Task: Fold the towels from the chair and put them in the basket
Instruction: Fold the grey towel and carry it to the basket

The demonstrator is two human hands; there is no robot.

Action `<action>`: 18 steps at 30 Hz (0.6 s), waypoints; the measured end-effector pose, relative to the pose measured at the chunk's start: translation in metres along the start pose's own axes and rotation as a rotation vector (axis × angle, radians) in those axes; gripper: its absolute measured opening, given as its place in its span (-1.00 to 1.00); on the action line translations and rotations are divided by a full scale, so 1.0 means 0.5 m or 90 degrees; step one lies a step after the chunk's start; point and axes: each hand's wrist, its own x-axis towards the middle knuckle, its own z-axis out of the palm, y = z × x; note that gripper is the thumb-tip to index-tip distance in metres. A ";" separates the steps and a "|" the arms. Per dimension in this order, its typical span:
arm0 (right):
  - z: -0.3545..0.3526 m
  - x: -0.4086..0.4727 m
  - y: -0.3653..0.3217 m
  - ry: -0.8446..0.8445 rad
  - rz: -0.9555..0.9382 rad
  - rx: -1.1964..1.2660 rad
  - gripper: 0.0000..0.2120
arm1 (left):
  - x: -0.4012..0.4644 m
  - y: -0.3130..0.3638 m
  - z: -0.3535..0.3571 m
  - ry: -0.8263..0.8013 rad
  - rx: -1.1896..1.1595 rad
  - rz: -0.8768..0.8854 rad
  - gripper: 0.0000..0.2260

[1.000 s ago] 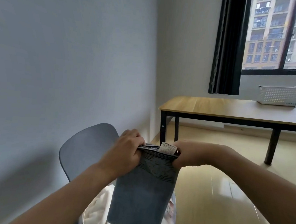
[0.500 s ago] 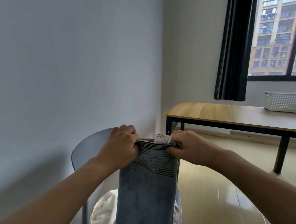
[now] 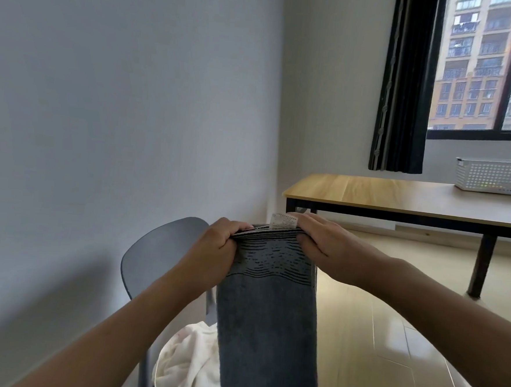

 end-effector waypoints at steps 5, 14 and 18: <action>-0.008 -0.007 0.006 0.015 0.026 0.053 -0.63 | -0.012 -0.003 -0.002 -0.045 0.080 0.078 -0.90; -0.009 -0.015 0.027 -0.020 0.043 0.037 -0.89 | -0.016 0.006 0.014 0.020 0.338 0.317 -0.84; -0.014 -0.020 0.025 -0.052 0.050 0.017 -0.89 | -0.017 -0.011 0.007 0.021 0.488 0.365 -0.72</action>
